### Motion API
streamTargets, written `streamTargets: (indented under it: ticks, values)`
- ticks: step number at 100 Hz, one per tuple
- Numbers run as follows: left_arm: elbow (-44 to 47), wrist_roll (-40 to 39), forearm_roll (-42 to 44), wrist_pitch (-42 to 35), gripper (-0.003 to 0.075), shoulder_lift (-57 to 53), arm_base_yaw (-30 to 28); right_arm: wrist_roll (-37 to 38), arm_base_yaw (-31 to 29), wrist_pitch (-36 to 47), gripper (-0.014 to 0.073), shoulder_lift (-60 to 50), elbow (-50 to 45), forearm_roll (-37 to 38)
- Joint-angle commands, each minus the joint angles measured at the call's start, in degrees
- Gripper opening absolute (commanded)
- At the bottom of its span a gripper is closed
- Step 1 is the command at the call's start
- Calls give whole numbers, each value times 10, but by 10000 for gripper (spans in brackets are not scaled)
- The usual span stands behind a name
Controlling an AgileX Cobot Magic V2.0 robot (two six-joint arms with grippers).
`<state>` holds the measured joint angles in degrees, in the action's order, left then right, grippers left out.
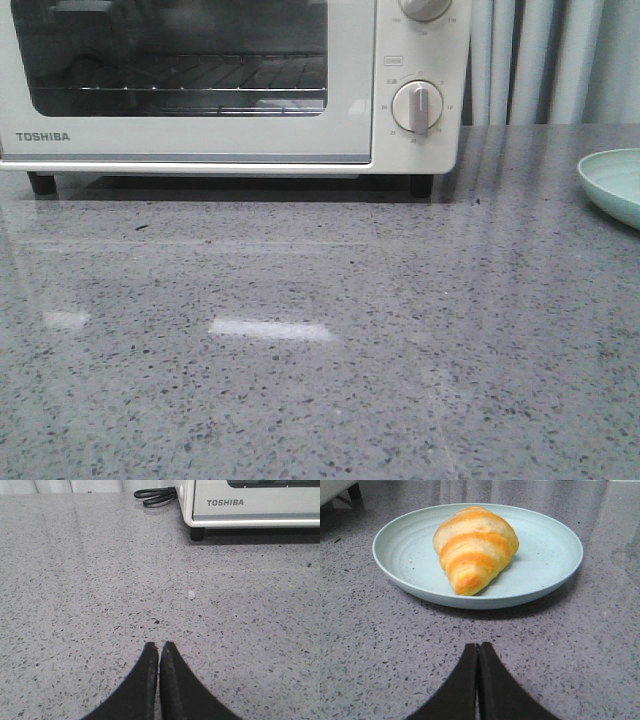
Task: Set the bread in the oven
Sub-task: 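Raise the left gripper toward the toaster oven door handle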
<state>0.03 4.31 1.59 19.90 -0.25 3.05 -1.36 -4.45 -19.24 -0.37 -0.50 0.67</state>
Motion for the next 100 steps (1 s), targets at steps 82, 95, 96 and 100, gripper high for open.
streamTargets:
  ticks: [82,95,96,100]
  values:
    - [14,-9,9,-185,-21,-17,-1,-1,1,354,-69,-13,-8,7]
    - [14,-9,-44,-282,-21,-17,-1,31,1,445,-69,-13,-7,7]
    - [14,-9,-44,-287,-21,-17,-1,37,1,450,-69,-13,-7,7]
    - [14,-9,-45,-318,-21,-17,-1,57,1,475,-69,-13,-7,7]
